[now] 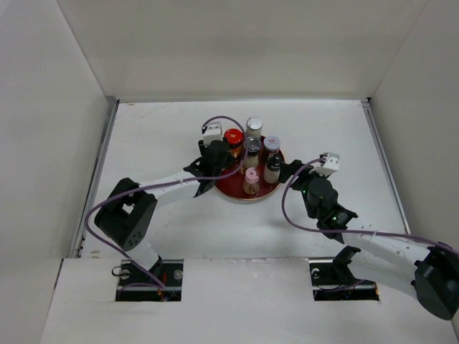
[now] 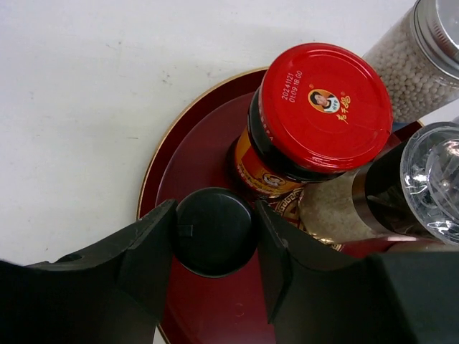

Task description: Organize the condiment bottles

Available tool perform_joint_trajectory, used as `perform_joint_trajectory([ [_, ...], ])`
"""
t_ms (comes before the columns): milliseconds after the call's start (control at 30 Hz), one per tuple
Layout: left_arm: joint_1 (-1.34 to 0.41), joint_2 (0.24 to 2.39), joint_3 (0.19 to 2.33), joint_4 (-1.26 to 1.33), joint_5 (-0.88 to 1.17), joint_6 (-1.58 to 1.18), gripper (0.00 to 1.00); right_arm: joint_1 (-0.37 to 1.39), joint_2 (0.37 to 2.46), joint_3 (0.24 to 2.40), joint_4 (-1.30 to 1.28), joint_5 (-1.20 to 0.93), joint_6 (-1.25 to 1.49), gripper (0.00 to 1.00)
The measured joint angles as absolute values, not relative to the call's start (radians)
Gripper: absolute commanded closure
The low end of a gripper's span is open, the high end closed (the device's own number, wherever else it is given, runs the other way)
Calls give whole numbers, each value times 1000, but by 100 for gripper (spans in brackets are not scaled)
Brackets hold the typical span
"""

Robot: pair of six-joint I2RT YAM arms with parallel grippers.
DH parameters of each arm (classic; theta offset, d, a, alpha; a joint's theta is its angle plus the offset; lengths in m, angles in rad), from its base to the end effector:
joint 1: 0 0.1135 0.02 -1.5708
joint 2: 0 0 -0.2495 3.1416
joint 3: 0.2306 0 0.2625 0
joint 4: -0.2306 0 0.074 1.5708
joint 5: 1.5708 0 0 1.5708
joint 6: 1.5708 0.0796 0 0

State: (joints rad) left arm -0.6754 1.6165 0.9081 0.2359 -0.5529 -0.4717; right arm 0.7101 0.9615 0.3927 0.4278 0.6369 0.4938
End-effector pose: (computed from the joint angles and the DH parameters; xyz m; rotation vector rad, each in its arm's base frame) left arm 0.3311 -0.2117 0.1775 -0.1381 1.9681 -0.1822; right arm 0.2291 0.1346 0.2116 0.2880 1.6721 0.3586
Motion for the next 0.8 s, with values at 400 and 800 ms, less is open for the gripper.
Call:
perform_joint_trajectory([
  [400, -684, 1662, 912, 280, -569, -470, 46, 710, 950, 382, 429, 653, 494, 0],
  [800, -685, 1620, 888, 318, -579, -461, 13, 710, 949, 382, 429, 662, 494, 0],
])
